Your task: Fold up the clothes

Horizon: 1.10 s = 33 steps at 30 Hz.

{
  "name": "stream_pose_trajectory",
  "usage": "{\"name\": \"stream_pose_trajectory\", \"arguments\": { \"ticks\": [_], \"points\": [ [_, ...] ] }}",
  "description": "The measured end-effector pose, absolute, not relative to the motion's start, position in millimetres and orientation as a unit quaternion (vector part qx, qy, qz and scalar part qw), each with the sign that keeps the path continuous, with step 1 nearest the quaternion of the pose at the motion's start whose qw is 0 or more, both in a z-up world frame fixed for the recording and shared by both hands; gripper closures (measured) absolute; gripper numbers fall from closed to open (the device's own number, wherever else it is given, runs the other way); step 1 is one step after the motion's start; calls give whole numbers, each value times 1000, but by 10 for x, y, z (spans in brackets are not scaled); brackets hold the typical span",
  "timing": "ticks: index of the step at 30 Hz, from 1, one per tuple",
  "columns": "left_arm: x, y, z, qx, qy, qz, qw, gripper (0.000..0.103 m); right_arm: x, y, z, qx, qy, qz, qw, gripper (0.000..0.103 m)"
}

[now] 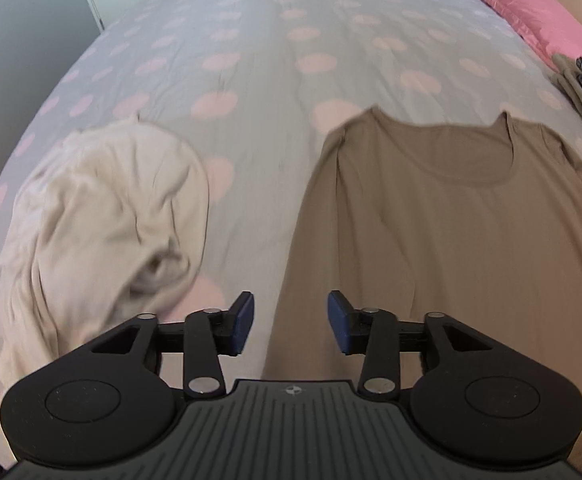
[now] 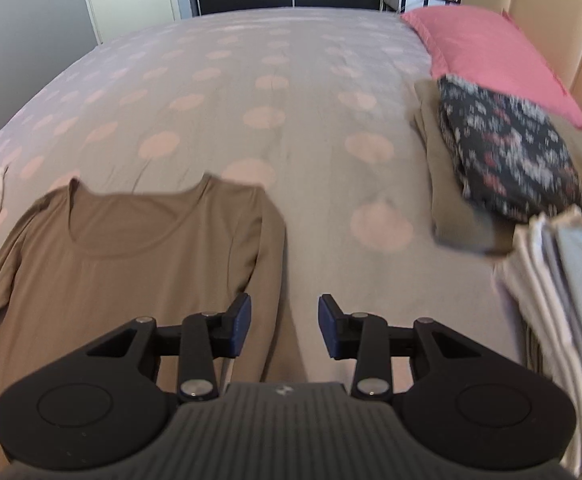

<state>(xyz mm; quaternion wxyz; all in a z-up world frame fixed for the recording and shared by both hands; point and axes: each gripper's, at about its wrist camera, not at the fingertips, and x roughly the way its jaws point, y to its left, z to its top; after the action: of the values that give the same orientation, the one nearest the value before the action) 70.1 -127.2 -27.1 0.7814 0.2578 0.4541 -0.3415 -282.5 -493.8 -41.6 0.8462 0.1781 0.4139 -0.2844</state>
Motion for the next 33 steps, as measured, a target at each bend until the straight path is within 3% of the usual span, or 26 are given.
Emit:
{"name": "stream_pose_trajectory", "arguments": {
  "ticks": [10,26,27,28,31,33],
  "points": [
    [549,-715,-756,260,523,-275,764,63,-3372,-4790,-886,258,458,-302,796,60],
    [250,-563,-1025,278,559,-269,734,63,-3203,-4087,-1127,232,506,-195,808,60],
    [251,-563,-1042,277,561,-267,733,63,-3180,-4077,-1160,232,511,-194,805,62],
    [251,-565,-1039,275,563,-268,732,65,-3163,-4064,-1190,229,514,-193,804,71],
    [241,-571,-1026,269,570,-275,726,78,-3131,-4021,-1250,212,522,-189,804,92],
    [218,-579,-1015,275,568,-276,725,87,-3138,-3989,-1234,196,519,-187,810,98]
  ]
}}
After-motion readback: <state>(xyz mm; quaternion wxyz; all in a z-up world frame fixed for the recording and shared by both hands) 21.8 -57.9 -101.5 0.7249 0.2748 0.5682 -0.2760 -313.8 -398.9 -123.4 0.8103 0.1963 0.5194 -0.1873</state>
